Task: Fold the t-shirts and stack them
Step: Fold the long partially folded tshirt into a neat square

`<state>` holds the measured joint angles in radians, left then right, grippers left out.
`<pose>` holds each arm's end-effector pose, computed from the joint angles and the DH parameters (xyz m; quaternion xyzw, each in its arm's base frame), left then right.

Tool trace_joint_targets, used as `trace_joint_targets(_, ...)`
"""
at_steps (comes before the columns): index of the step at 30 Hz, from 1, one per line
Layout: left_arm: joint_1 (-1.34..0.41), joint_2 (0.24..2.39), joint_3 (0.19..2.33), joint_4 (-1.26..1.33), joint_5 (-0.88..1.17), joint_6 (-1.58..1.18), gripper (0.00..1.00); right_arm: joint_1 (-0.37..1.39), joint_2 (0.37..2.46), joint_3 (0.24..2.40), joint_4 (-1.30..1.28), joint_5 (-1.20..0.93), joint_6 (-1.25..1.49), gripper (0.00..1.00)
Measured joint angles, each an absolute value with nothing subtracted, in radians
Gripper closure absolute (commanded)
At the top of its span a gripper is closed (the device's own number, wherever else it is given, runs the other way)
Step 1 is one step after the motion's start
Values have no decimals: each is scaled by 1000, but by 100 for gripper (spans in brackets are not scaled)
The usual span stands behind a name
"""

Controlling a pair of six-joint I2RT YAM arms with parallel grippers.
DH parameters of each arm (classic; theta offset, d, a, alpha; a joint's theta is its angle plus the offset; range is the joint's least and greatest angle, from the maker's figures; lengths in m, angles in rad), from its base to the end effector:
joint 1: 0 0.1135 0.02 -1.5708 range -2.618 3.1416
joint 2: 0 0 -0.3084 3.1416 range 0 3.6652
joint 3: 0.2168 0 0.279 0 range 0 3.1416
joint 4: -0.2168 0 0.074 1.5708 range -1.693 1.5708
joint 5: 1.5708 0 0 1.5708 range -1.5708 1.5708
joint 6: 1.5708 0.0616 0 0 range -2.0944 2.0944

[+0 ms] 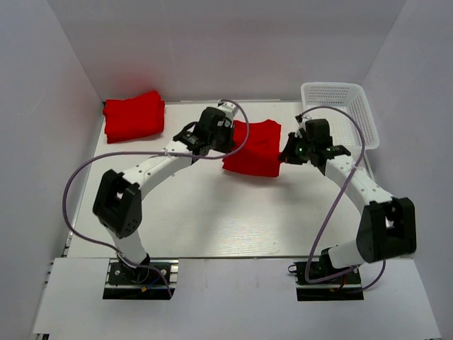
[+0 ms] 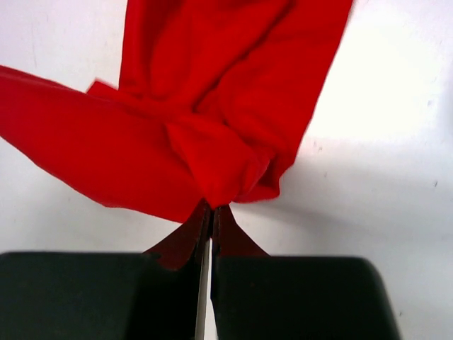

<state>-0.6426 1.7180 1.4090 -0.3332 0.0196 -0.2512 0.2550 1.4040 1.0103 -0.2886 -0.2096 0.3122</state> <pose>0.3608 -0.2716 0.3117 0.1782 0.8762 -0.2014 0.4000 0.3332 0.1001 0.2839 -0.0193 0.8989 0.2103 0.3839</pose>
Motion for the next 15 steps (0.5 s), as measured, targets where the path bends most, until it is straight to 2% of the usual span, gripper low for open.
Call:
trace_joint_targets(6, -619, 1880, 1587, -393, -68, -234, 100, 241, 1552, 1161, -295, -194, 315, 100)
trace_joint_targets(15, -552, 2065, 1818, -418, -85, -221, 100, 214, 1716, 1379, -329, -190, 314, 100)
